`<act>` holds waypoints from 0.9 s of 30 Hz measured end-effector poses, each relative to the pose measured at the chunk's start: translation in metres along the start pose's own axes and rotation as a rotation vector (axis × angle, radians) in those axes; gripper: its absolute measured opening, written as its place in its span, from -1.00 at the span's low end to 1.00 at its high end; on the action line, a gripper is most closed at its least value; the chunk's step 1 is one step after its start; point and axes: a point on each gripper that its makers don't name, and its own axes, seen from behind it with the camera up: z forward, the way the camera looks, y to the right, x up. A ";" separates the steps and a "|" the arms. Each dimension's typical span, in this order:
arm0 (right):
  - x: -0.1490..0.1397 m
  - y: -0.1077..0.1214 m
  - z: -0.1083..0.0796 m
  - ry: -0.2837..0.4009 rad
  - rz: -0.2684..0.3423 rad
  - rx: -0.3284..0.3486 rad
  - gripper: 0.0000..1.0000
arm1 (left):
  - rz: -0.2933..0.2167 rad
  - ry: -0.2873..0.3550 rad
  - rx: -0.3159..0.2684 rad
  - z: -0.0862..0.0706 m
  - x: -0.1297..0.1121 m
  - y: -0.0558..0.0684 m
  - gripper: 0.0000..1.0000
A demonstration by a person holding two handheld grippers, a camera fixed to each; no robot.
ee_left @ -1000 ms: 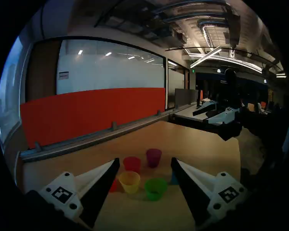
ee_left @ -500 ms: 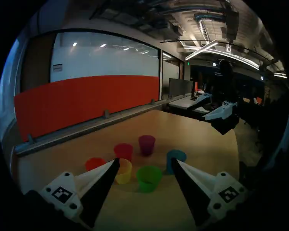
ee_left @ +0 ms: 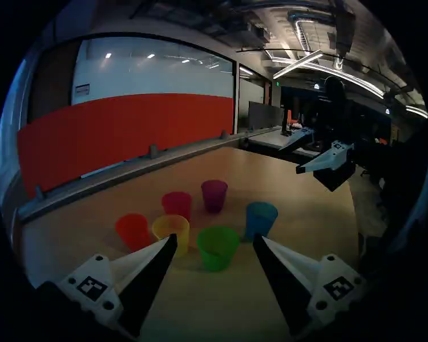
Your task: Pour water
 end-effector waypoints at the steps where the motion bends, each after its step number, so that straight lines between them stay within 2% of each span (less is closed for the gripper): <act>1: -0.003 -0.001 0.001 -0.004 0.000 0.002 1.00 | 0.000 -0.005 -0.001 0.002 -0.003 0.000 0.99; 14: -0.035 -0.008 0.018 -0.055 0.008 0.022 1.00 | -0.010 -0.054 -0.018 0.021 -0.031 0.002 0.99; 27: -0.056 -0.014 0.034 -0.105 0.000 0.049 1.00 | 0.010 -0.117 -0.053 0.040 -0.047 0.005 0.99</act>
